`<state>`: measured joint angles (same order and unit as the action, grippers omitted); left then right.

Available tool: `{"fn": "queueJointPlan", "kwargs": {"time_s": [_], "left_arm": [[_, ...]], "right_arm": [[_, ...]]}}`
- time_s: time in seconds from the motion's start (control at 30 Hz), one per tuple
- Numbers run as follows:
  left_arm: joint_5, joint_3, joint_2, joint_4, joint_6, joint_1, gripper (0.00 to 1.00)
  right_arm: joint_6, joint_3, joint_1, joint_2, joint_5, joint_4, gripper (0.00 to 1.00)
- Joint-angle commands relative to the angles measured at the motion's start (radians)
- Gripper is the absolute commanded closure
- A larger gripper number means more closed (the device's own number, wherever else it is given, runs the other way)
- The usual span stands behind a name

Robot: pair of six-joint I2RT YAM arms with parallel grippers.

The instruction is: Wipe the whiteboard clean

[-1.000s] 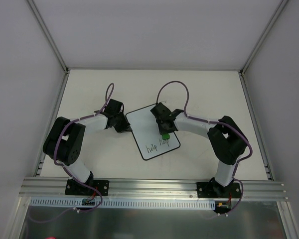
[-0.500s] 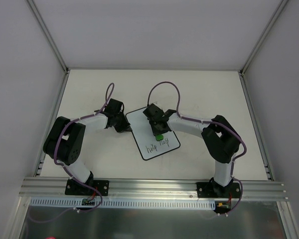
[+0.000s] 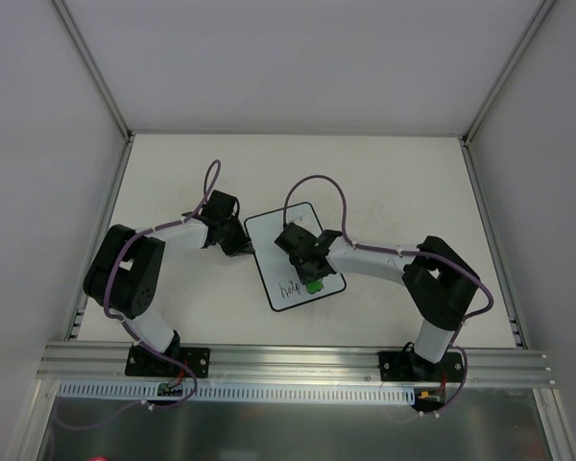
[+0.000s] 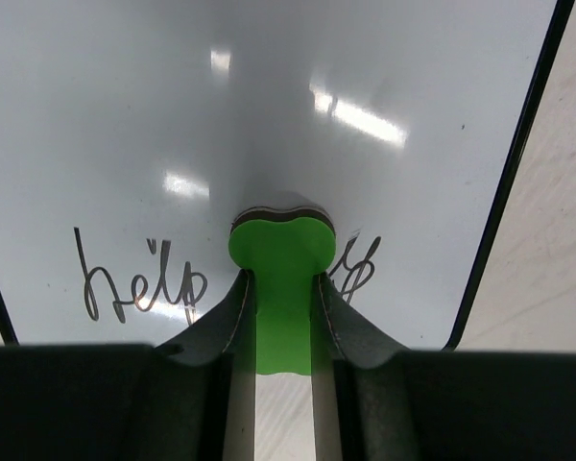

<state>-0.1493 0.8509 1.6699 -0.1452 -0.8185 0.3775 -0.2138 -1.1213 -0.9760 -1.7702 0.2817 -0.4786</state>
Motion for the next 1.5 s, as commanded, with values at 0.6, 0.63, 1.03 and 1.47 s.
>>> {"fn": "queueJointPlan", "kwargs": {"time_s": [0.6,0.63,1.03,1.47], "left_arm": [[0.090,-0.078,0.031,-0.177,0.061,-0.017,1.00],[0.088,-0.076,0.033,-0.177,0.059,-0.019,1.00],[0.071,-0.076,0.033,-0.177,0.053,-0.015,1.00],[0.079,-0.073,0.033,-0.177,0.056,-0.017,1.00]], "right_arm": [[-0.099,0.183,0.204,0.141,0.071,-0.042,1.00],[-0.095,0.180,0.198,0.141,0.062,-0.029,1.00],[-0.053,-0.084,0.057,-0.040,0.005,0.046,1.00],[-0.130,0.121,0.115,0.031,0.037,0.097,1.00]]}}
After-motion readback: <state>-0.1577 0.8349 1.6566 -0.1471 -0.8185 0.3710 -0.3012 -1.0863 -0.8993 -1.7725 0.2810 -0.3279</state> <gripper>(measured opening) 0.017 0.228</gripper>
